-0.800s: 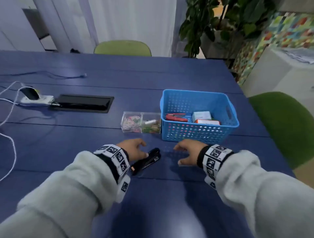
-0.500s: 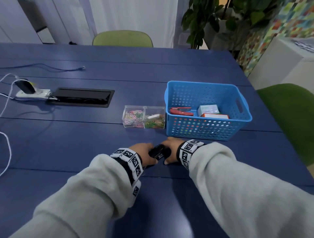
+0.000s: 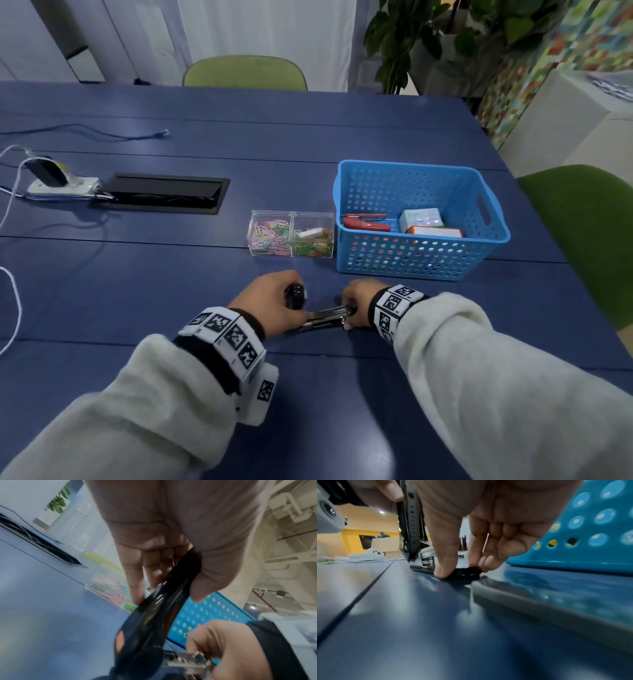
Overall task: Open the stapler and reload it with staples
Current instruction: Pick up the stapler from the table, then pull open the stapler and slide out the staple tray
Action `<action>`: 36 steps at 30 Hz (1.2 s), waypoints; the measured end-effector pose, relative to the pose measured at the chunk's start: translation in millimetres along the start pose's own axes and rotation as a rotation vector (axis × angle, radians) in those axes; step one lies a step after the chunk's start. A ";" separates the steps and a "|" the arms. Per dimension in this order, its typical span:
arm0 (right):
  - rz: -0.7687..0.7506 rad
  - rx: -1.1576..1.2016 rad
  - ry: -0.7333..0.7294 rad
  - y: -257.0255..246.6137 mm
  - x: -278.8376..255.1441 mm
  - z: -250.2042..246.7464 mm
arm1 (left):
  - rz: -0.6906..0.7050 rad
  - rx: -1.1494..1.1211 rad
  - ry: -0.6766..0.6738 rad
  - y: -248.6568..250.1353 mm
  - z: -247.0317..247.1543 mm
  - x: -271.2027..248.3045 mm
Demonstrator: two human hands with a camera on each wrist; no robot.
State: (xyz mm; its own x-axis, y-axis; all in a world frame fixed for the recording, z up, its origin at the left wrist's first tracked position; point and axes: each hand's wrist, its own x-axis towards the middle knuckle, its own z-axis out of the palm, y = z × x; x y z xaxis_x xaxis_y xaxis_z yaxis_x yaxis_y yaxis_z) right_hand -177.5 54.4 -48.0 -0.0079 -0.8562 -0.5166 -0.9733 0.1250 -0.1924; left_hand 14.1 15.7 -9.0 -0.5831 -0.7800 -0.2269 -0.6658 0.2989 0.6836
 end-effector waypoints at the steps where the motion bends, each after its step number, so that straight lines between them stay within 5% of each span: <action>1: 0.012 0.003 -0.007 2.4 -2.4 0.6 | 0.001 -0.039 0.022 -5.9 -3.3 -2.9; 9: 0.043 0.012 -0.033 6.1 -8.6 5.5 | -0.120 -0.050 0.097 -68.6 -21.5 -19.1; 16: 0.032 0.016 -0.037 6.3 -7.2 5.8 | -0.244 0.189 -0.082 -75.3 -17.9 -9.5; 27: 0.009 0.041 0.008 25.8 -20.0 7.3 | 0.079 0.468 -0.363 -38.7 18.7 7.5; 36: 0.121 -0.015 -0.001 55.8 -48.5 17.1 | 0.093 0.548 -0.364 -33.3 19.5 5.8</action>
State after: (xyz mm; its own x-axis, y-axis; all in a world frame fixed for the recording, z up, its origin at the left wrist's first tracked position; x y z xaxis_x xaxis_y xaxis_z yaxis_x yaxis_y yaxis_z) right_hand -227.5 111.5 -47.9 -0.1250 -0.8346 -0.5365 -0.9687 0.2196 -0.1158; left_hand 23.8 12.0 -46.6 -0.7057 -0.5305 -0.4697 -0.6893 0.6675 0.2817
